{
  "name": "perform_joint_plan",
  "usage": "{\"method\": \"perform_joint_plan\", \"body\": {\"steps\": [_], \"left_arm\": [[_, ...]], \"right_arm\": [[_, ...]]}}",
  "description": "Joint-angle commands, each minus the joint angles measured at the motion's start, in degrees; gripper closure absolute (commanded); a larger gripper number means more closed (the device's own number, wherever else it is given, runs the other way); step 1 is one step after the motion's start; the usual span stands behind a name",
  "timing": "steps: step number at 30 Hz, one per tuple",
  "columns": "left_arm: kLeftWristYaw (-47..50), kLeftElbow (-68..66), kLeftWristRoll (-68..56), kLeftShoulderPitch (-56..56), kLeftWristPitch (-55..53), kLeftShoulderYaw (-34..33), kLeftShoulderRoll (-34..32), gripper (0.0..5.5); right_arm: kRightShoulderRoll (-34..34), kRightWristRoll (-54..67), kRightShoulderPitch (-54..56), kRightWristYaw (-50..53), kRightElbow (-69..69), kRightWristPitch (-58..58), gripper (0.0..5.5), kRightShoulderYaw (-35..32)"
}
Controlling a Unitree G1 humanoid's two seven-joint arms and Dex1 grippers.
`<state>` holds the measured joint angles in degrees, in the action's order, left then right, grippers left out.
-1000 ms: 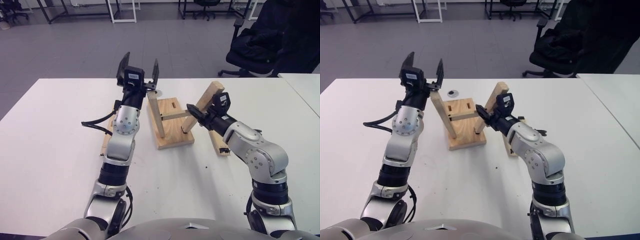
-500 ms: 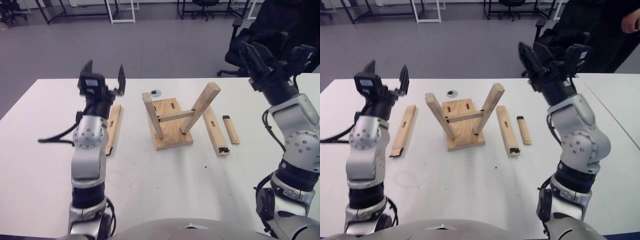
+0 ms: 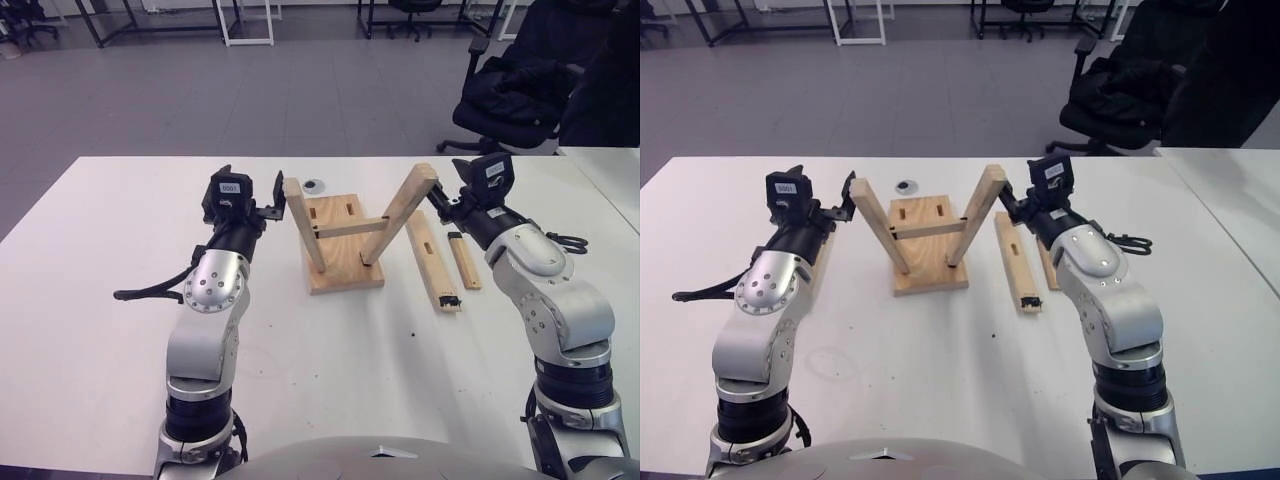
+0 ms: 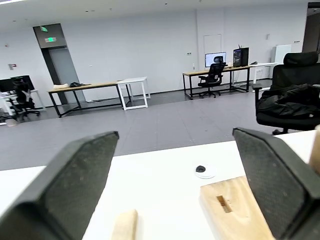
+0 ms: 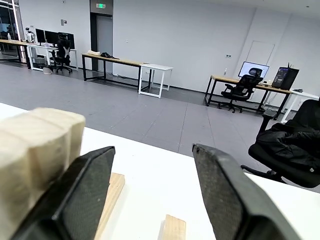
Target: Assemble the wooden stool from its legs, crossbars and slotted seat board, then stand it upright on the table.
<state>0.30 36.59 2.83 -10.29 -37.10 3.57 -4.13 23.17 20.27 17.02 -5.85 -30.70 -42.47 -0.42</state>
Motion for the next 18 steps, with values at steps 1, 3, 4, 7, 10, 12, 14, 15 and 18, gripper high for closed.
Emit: {"method": "perform_joint_plan", "body": {"steps": [1,3,4,7,10,12,14,15,18], "left_arm": [[-3.3,-1.2,-1.6,-2.6,0.7,4.5,0.2,1.26],[-4.1,-3.0,-2.1,-1.6,2.3,2.2,-0.9,1.26],[-5.0,-4.5,-2.1,-0.7,3.9,0.6,-2.7,1.26],[-8.0,-8.3,-2.4,1.0,8.0,-5.0,-8.3,1.26],[-11.2,-14.9,-2.6,-2.4,13.4,-12.6,-16.6,1.26],[-12.8,-17.9,-6.0,-8.6,14.8,-16.6,-19.0,1.26],[-14.6,-17.1,-15.8,-16.3,12.3,-19.5,-16.4,1.26],[-15.6,-16.1,-21.3,-19.3,9.9,-20.1,-14.8,1.26],[-17.2,-13.1,-30.9,-21.0,4.3,-16.7,-10.6,1.26]], "right_arm": [[-1.5,2.2,0.9,-4.7,-3.7,-0.4,2.6,5.1],[-1.5,2.1,0.3,-5.0,-3.3,0.4,2.6,3.7],[-1.0,1.3,-0.2,-4.7,-1.9,1.2,2.6,2.4],[0.4,-1.7,0.1,-3.5,4.3,4.0,2.6,-2.3],[0.2,1.0,5.8,-4.3,10.0,7.7,2.6,-9.5],[-0.4,4.4,10.2,-6.7,11.6,9.4,2.6,-12.0],[-1.7,9.4,13.8,-9.2,10.8,8.8,2.6,-13.0],[-2.5,12.0,15.3,-9.7,9.8,8.0,2.6,-13.2],[-5.2,18.6,17.7,-7.1,8.8,2.2,2.6,-13.2]]}}
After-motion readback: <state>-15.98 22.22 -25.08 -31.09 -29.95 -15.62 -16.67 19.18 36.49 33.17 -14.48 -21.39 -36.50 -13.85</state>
